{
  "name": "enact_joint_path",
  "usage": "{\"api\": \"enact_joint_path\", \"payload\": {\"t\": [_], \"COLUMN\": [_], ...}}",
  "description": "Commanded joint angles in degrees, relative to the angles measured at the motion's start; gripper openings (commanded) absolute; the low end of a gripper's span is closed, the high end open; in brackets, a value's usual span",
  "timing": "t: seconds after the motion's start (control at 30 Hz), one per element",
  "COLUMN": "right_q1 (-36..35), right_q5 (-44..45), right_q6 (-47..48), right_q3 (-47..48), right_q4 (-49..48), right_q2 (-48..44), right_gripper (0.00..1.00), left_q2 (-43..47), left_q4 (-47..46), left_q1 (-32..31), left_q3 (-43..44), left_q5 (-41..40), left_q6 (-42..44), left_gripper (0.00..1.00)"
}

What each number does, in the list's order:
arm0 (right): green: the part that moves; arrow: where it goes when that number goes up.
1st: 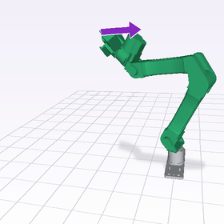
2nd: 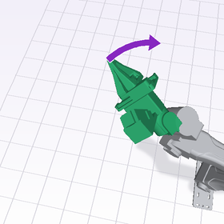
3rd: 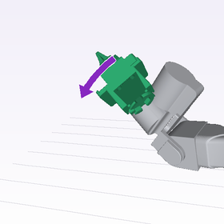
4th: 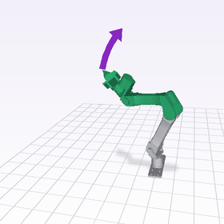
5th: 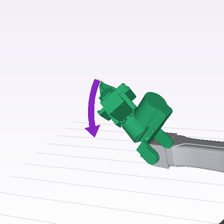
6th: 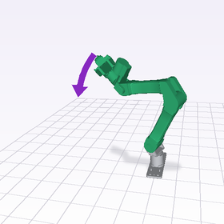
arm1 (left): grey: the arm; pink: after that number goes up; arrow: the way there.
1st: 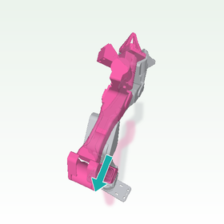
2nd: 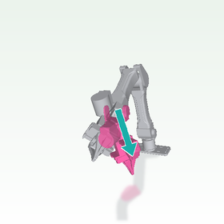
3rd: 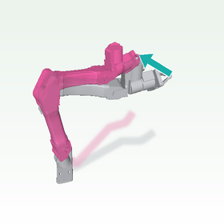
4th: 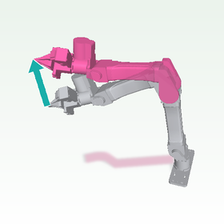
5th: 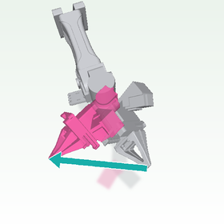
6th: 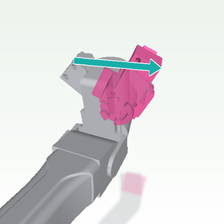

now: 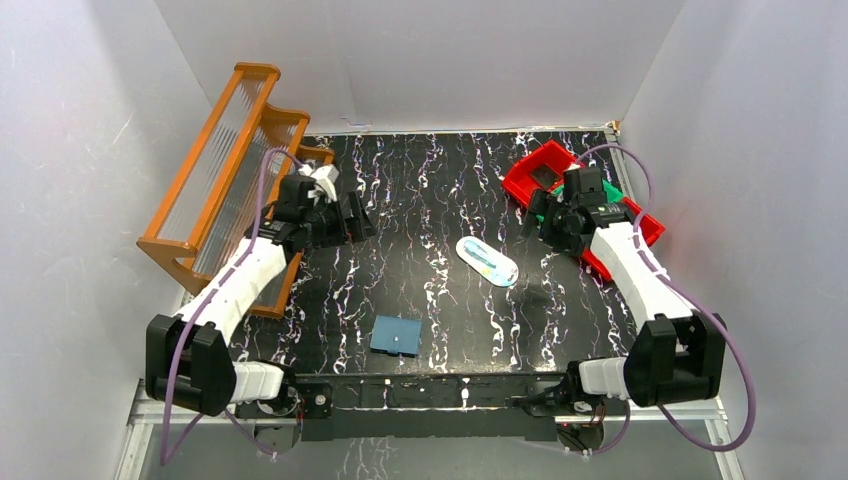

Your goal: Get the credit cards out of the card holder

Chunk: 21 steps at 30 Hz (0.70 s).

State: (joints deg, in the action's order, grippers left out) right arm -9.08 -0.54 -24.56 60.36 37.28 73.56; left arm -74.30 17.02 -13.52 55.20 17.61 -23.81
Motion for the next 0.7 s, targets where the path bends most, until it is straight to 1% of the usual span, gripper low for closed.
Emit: {"api": "enact_joint_path", "payload": {"t": [0.0, 0.1, 0.17, 0.23, 0.37, 0.53, 0.67], "right_q1": [0.8, 1.0, 1.0, 1.1, -0.4, -5.0, -8.2], "right_q5": [-5.8, -7.4, -8.8, -11.2, -16.5, -13.5, -9.4], "right_q6": [-4.1, -4.8, -5.3, -6.0, -8.4, -10.7, -10.5], "right_q3": [-0.5, 1.6, 2.2, 2.6, 0.9, -0.1, 2.6], "right_q4": [-0.9, 0.3, -0.5, -0.9, -4.1, -5.7, -5.0], "right_q2": [3.5, 7.7, 10.1, 12.9, 17.5, 20.2, 23.1], "right_gripper": [0.98, 0.98, 0.98, 0.96, 0.87, 0.84, 0.83], "left_q2": [2.3, 4.0, 5.6, 7.8, 12.9, 19.0, 21.0], "left_q4": [-1.6, -0.7, -0.5, -0.5, -0.7, -1.4, -1.5], "left_q1": [-4.6, -6.3, -6.9, -7.3, -7.5, -7.6, -7.6], "left_q3": [-0.5, -1.6, -2.3, -3.5, -6.2, -9.9, -11.9], "left_q5": [4.4, 1.7, -0.3, -3.5, -10.2, -14.3, -15.3], "left_q6": [2.5, 5.0, 6.1, 6.6, 7.5, 8.1, 8.6], "left_gripper": [0.98, 0.98, 0.98, 0.98, 0.98, 0.98, 0.99]}}
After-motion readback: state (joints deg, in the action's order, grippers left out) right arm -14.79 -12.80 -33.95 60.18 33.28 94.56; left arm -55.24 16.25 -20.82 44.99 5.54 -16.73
